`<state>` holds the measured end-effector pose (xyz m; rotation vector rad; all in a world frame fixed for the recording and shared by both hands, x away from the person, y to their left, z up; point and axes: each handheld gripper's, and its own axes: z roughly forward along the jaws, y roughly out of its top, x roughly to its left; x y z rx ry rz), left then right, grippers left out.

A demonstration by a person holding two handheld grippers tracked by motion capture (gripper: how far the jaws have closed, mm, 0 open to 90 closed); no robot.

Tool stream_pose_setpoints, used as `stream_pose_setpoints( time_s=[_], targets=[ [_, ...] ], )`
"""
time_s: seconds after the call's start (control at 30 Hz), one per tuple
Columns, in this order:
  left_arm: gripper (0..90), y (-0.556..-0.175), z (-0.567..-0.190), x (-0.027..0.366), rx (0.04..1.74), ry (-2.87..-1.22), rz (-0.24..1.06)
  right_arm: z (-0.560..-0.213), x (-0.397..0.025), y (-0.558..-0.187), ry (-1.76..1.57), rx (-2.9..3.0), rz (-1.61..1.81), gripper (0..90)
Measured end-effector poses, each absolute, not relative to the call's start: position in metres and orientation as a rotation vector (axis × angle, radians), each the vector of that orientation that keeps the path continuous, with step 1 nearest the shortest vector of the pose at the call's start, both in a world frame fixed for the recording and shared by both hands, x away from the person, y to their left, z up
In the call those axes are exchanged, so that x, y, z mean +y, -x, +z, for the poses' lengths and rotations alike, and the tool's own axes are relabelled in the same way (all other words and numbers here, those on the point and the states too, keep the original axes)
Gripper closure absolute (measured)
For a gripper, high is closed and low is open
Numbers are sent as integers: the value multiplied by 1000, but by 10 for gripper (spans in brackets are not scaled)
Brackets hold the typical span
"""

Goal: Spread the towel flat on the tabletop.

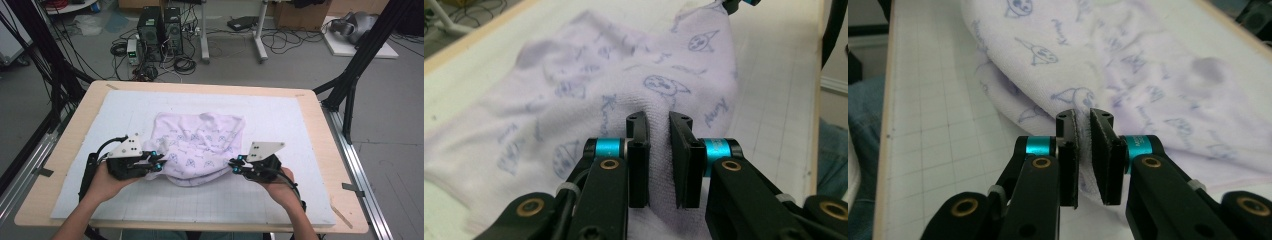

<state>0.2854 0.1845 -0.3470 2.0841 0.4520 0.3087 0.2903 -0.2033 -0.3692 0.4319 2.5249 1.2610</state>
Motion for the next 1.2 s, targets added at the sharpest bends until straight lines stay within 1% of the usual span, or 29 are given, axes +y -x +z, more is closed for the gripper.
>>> stream_pose_setpoints(
  time_s=[0.1,0.2,0.23,0.3,0.33,0.37,0.47,0.53,0.6,0.63,0.67,0.73,0.83,1.03,1.13,1.2],
  targets=[
    [788,-303,-346,181,499,-2066,305,-355,-216,-294,-460,2498,1236,824],
    [785,-334,-359,175,591,-2079,275,-355,-220,-310,-514,2500,1201,824],
    [785,-346,-366,173,628,-2090,251,-359,-219,-320,-556,2515,1184,824],
    [783,-364,-379,168,682,-2132,243,-369,-217,-336,-613,2535,1159,822],
    [782,-377,-390,167,721,-2142,212,-376,-215,-345,-649,2552,1144,822],
    [782,-384,-397,166,739,-2149,213,-384,-214,-357,-697,2571,1135,822],
    [782,-402,-415,166,808,-2141,180,-402,-213,-380,-796,2599,1143,820],
    [777,-409,-418,170,833,-2117,175,-413,-211,-393,-851,2613,1136,817],
    [762,-409,-416,169,835,-2119,189,-419,-208,-399,-873,2616,1137,811],
    [736,-407,-413,169,835,-2121,212,-420,-207,-400,-881,2620,1140,803],
    [692,-405,-409,170,833,-2120,227,-420,-207,-401,-881,2615,1140,786],
    [619,-401,-403,173,832,-2107,250,-417,-208,-398,-887,2608,1144,738],
    [554,-389,-387,178,824,-2079,304,-407,-212,-389,-892,2575,1182,687],
    [508,-362,-360,184,756,-2039,352,-387,-211,-362,-834,2523,1232,575],
    [506,-351,-353,183,722,-2039,350,-384,-207,-351,-801,2525,1249,565],
    [505,-344,-354,176,684,-2078,332,-385,-202,-344,-766,2539,1252,556]
  ],
)
